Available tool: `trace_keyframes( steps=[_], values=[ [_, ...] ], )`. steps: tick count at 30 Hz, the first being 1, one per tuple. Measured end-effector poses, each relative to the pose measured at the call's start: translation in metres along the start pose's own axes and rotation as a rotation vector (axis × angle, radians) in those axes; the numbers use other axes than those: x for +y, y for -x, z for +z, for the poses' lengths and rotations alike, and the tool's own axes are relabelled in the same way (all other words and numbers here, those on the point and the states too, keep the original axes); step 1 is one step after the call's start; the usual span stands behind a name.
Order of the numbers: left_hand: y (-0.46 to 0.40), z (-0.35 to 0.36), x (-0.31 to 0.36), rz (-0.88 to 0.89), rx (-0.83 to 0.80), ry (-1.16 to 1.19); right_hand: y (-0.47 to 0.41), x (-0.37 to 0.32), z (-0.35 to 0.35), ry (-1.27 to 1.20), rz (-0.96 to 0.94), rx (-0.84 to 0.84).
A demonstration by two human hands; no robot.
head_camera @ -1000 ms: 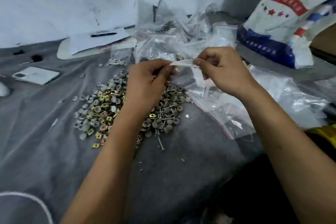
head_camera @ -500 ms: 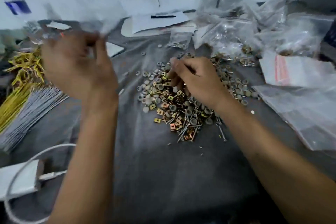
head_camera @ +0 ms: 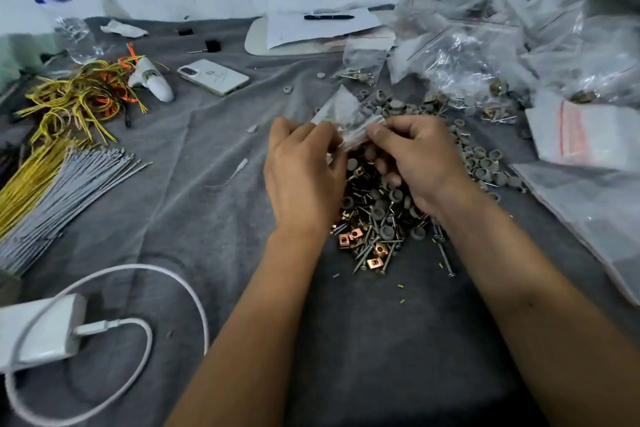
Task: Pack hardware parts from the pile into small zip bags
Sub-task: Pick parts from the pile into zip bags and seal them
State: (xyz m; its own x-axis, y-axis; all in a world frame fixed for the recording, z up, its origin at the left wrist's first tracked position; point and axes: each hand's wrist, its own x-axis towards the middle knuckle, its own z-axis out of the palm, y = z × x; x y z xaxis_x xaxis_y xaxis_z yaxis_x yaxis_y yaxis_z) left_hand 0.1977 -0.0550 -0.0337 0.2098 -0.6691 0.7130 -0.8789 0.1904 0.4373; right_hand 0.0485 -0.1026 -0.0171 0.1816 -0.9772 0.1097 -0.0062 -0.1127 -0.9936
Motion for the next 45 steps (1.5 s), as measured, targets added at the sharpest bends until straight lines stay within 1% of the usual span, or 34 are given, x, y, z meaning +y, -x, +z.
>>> trace_keyframes(
  steps=[4, 6, 8, 10, 15, 21, 26, 32, 34, 39, 40, 42, 45],
  values=[
    [0.0, 0.005, 0.002, 0.108, -0.112, 0.151, 0.0, 0.001, -0.002, 0.024, -0.049, 0.028],
    [0.002, 0.007, 0.005, 0.098, -0.116, 0.266, 0.0, 0.001, -0.003, 0.035, -0.087, 0.032],
    [0.002, 0.008, 0.004, 0.067, -0.109, 0.355, 0.0, 0.002, -0.004, 0.053, -0.109, 0.025],
    [0.003, 0.007, 0.003, 0.019, -0.138, 0.417, 0.0, 0.002, -0.005, 0.078, -0.126, -0.005],
    [0.002, 0.008, 0.003, -0.236, -0.261, 0.696, 0.001, 0.001, -0.007, 0.062, -0.131, -0.091],
    [0.0, 0.009, 0.002, -0.32, -0.336, 0.918, 0.002, -0.002, -0.008, -0.022, -0.091, -0.113],
    [0.001, 0.011, 0.001, -0.375, -0.35, 0.946, 0.003, -0.002, -0.007, -0.01, -0.083, -0.078],
    [0.004, 0.014, 0.001, -0.447, -0.298, 1.007, 0.004, 0.002, 0.001, 0.063, -0.189, -0.101],
    [0.003, 0.014, 0.0, -0.465, -0.285, 1.0, 0.003, 0.002, 0.0, 0.053, -0.182, -0.082],
    [-0.001, 0.008, -0.002, -0.57, -0.195, 1.108, 0.001, 0.002, -0.004, 0.054, -0.139, -0.02],
    [-0.002, 0.008, -0.002, -0.572, -0.179, 1.092, 0.002, 0.002, -0.004, 0.035, -0.142, -0.031],
    [-0.002, 0.009, -0.003, -0.523, -0.183, 1.0, 0.003, 0.001, -0.003, 0.026, -0.169, -0.069],
    [0.0, 0.008, -0.001, -0.457, -0.237, 0.917, 0.004, 0.001, -0.002, 0.179, -0.25, -0.047]
  ],
)
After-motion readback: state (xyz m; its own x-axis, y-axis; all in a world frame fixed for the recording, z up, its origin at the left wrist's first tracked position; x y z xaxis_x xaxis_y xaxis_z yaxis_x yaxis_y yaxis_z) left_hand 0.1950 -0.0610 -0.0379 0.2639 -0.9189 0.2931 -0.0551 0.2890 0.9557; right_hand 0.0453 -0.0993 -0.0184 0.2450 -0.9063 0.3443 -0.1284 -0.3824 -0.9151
